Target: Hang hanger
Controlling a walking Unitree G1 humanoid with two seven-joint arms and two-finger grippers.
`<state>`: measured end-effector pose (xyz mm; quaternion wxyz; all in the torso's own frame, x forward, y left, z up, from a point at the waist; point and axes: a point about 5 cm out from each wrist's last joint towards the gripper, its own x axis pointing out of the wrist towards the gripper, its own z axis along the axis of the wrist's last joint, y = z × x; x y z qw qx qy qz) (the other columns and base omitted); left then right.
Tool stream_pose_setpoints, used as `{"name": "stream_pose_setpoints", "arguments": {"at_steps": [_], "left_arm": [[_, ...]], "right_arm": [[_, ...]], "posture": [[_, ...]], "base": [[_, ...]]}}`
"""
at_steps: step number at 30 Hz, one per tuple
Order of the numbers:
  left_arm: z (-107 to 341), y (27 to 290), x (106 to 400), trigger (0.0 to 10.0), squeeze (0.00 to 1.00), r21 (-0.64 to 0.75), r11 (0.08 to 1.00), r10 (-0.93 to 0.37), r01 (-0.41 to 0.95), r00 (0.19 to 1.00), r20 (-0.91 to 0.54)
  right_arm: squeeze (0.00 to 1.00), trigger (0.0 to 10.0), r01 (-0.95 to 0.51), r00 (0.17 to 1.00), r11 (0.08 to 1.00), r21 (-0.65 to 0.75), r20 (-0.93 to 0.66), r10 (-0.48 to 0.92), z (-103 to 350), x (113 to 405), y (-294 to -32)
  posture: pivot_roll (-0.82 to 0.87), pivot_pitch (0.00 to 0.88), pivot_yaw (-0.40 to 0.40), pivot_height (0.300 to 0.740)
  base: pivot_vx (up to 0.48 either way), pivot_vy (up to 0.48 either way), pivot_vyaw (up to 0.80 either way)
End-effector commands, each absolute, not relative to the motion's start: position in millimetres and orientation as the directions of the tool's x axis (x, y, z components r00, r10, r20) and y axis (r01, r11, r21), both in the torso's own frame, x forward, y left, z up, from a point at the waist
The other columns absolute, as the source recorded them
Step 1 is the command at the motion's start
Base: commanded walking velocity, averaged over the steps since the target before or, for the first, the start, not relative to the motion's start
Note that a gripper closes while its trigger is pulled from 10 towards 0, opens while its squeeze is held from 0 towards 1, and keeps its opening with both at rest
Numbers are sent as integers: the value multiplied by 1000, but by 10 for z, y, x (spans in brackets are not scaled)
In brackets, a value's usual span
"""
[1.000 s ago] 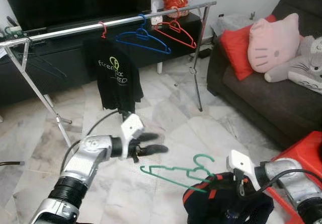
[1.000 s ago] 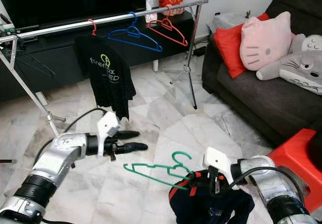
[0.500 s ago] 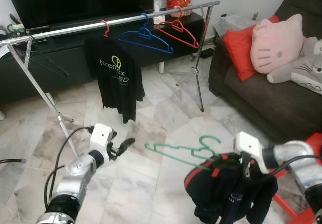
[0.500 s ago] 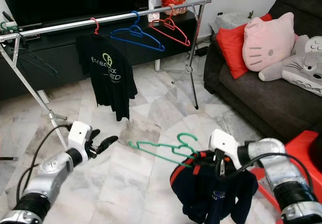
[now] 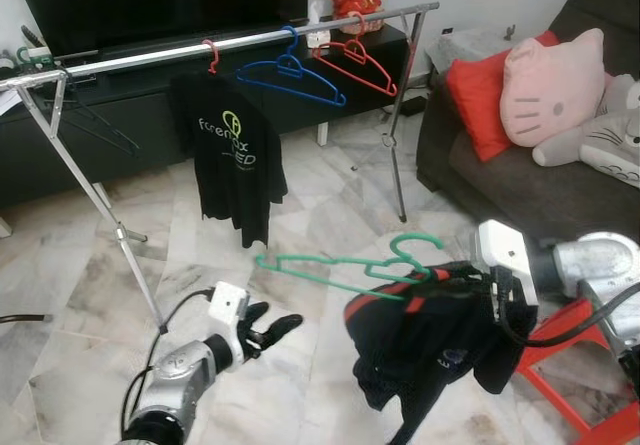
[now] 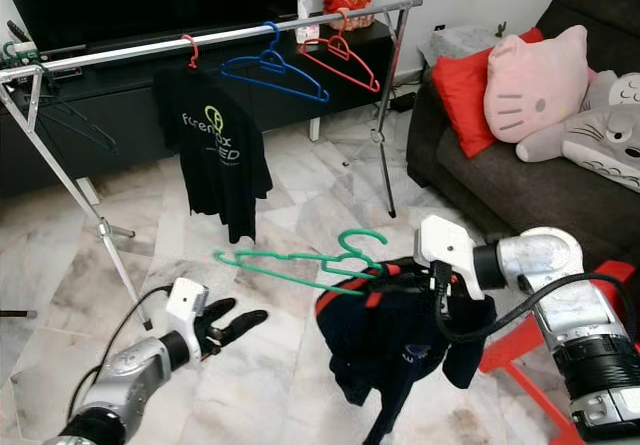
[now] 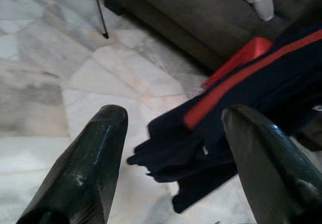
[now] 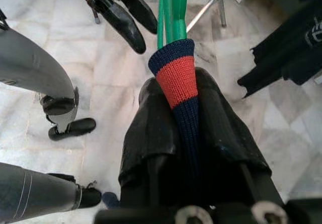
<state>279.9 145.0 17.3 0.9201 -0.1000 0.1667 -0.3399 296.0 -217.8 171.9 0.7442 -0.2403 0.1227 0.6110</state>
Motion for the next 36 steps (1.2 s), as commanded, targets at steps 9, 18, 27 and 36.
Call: {"name": "stream_pose_setpoints", "arguments": {"at_steps": [9,18,27,36], "left_arm": [[189,1279,2786,10000,0,-319,671,-736,669,653,-178],[163,1200,2706,10000,0,-354,557,-828,751,533,-172],[194,1142,2729,10000,0,-302,522,-853,798,489,-181],[251,1148,2854,10000,0,-227,640,-768,734,618,-167]], "right_arm": [[0,0,-962,179,66,-267,-426,887,2073,2938,-2076],[0,0,-963,161,45,-267,-432,887,2099,2929,-2010],[0,0,-960,143,22,-280,-419,896,2161,2931,-1934],[0,0,-961,118,-6,-278,-426,897,2193,2891,-1918]], "posture": [[-194,0,-36,740],[-207,0,-42,740],[-213,0,-45,740],[-224,0,-47,740]], "base": [[0,0,0],[0,0,0],[0,0,0],[0,0,0]]}}
